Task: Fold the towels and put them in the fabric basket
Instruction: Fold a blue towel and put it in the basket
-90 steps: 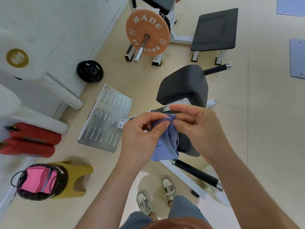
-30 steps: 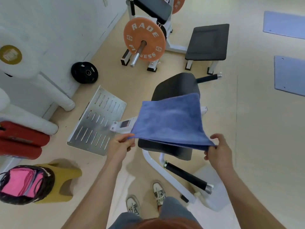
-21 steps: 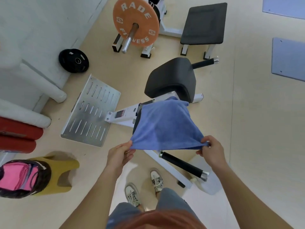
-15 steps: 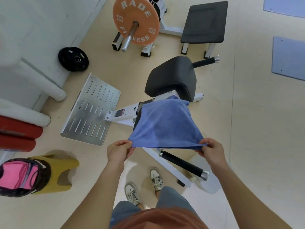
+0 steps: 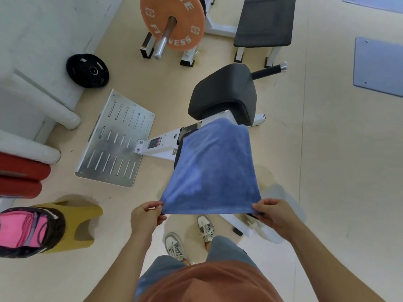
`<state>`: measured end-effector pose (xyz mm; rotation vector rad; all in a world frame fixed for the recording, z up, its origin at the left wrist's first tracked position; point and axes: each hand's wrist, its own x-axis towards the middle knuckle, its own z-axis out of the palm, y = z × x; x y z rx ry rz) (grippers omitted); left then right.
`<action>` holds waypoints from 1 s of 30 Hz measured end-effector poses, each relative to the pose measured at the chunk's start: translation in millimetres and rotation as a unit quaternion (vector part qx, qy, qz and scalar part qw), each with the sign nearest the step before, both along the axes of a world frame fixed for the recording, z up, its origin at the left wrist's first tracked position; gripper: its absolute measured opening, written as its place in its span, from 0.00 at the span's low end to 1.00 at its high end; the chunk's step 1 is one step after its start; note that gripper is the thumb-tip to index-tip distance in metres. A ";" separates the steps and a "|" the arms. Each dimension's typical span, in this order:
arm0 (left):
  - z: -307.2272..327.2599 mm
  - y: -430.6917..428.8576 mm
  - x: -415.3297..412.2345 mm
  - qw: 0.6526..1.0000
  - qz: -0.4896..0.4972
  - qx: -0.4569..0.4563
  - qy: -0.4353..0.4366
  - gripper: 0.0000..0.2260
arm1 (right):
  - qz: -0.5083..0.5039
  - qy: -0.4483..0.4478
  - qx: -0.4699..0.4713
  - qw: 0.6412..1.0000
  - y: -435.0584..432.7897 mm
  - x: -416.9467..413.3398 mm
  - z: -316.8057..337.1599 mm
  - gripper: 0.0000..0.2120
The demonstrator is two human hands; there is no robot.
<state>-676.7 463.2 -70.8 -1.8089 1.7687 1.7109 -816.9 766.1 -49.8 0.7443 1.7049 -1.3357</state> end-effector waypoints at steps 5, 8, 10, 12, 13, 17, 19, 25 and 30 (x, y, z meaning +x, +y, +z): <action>-9.5 0.7 12.4 0.980 -0.143 0.046 -0.129 0.10 | -0.021 0.040 0.057 0.997 -8.0 8.8 0.8 0.10; -16.6 -1.2 7.6 0.916 -0.325 0.065 -0.225 0.14 | 0.018 0.057 0.077 0.995 -10.6 4.0 7.8 0.09; -23.5 -2.3 -5.2 0.831 -0.479 0.002 -0.284 0.16 | 0.068 0.066 0.127 0.987 -8.5 -1.8 7.7 0.06; -23.4 3.4 -33.5 0.806 -0.526 -0.105 -0.251 0.17 | 0.098 0.072 0.159 0.980 -7.8 -7.8 6.4 0.05; -16.7 10.1 -54.7 0.825 -0.514 -0.146 -0.183 0.17 | 0.106 0.078 0.164 0.978 -8.4 -10.1 6.8 0.04; 19.3 56.1 -161.4 0.773 -0.542 -0.310 0.112 0.11 | 0.084 0.085 0.144 0.982 -7.4 -12.5 4.0 0.05; 27.2 84.1 -209.4 0.654 -0.656 -0.360 0.114 0.13 | 0.061 0.088 0.127 0.986 -8.0 -9.7 1.2 0.07; 4.4 120.9 -270.2 0.336 -0.812 -0.475 -0.031 0.12 | 0.026 0.100 0.123 0.987 -7.2 0.9 -7.4 0.09; 15.8 120.1 -280.6 0.388 -0.788 -0.472 -0.066 0.08 | -0.007 0.108 0.081 0.991 -0.4 -12.8 13.1 0.08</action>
